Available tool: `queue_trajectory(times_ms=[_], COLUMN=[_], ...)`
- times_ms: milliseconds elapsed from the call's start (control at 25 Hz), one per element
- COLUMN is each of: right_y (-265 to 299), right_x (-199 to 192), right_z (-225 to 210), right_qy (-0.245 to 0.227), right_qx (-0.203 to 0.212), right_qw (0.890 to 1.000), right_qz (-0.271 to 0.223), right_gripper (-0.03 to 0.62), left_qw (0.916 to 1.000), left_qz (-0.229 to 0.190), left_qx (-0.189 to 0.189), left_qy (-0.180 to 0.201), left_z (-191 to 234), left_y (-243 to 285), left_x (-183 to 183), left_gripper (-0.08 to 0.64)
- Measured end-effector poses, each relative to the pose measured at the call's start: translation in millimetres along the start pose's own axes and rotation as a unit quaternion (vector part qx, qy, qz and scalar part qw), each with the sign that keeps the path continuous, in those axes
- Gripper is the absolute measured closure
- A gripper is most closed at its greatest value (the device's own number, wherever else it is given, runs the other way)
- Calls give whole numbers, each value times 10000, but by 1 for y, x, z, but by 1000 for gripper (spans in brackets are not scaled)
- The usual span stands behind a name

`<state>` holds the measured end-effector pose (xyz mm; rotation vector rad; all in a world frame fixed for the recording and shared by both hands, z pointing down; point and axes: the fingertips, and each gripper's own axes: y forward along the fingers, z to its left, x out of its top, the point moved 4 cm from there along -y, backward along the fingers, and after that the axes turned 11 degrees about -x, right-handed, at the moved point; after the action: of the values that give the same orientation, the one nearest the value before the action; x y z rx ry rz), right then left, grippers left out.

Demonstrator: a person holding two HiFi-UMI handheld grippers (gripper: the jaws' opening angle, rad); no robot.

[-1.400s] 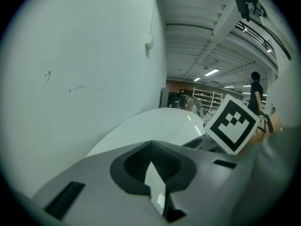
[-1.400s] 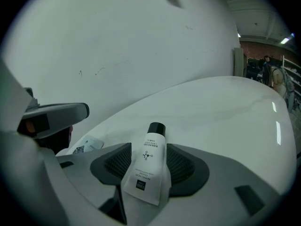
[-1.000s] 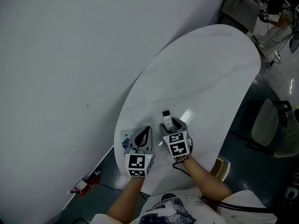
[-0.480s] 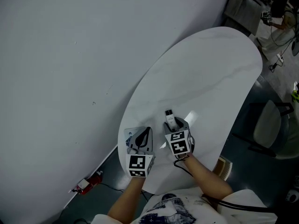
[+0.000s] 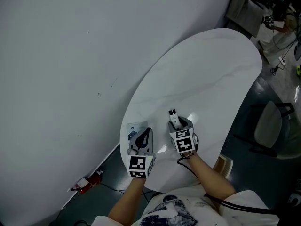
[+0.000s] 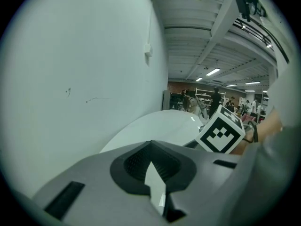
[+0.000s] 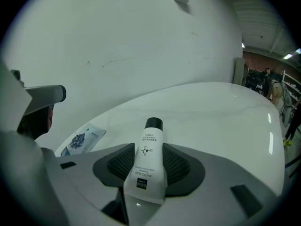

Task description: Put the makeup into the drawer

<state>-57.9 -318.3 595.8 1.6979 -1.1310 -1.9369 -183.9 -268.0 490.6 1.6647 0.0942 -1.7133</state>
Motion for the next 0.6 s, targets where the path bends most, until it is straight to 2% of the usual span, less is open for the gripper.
queue_trajectory(times_ms=[600], right_y=[-109], right_x=[-46], right_z=[17], right_qy=[426], right_qx=[-300], right_qw=[9977], right_qz=[-426], right_gripper=[397], left_qw=[9990], left_qz=[-289], left_qx=[-204], left_qy=[275], left_z=[-57], left_y=[-85], left_x=[-9], left_gripper=[525])
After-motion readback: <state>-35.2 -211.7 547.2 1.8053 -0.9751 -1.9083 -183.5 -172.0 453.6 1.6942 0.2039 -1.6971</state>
